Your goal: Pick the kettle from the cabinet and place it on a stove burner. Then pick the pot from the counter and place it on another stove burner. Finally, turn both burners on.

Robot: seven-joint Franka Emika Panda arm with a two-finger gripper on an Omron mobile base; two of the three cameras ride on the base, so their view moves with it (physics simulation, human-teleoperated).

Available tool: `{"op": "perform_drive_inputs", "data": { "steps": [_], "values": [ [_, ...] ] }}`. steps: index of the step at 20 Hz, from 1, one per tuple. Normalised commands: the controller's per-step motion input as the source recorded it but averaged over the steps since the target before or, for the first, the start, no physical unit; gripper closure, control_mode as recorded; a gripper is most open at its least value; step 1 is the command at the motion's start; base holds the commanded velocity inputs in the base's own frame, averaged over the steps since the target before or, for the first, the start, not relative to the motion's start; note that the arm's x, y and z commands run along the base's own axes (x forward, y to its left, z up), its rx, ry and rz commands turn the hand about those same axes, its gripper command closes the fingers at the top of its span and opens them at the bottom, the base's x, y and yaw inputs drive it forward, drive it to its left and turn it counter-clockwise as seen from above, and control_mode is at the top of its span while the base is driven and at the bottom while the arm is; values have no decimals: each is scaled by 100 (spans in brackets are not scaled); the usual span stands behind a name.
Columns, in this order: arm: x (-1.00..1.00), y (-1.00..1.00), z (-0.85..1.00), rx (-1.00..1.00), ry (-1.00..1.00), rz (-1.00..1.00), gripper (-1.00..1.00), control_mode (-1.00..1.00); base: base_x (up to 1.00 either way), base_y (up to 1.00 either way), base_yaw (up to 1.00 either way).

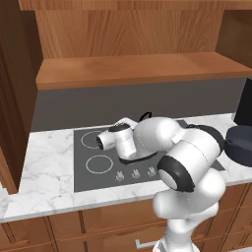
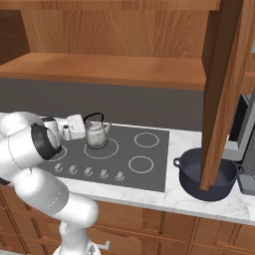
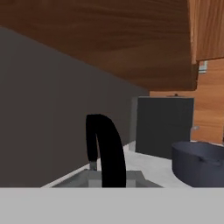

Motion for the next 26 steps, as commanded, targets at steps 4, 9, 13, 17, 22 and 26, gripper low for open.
{"op": "perform_drive_inputs", "data": {
  "steps": [4,9,13,17,22,26],
  "values": [
    [2,0,-28,5,-8,0,100,-100,0,0,0],
    [4,0,-28,6,-10,0,100,-100,0,0,0],
    [6,-1,-34,5,-11,0,100,-100,0,0,0],
    [8,-2,-40,4,-15,0,100,-100,0,0,0],
    [6,-4,-41,3,-17,0,100,-100,0,0,0],
    [6,-4,-42,3,-18,0,100,-100,0,0,0]
  ]
}}
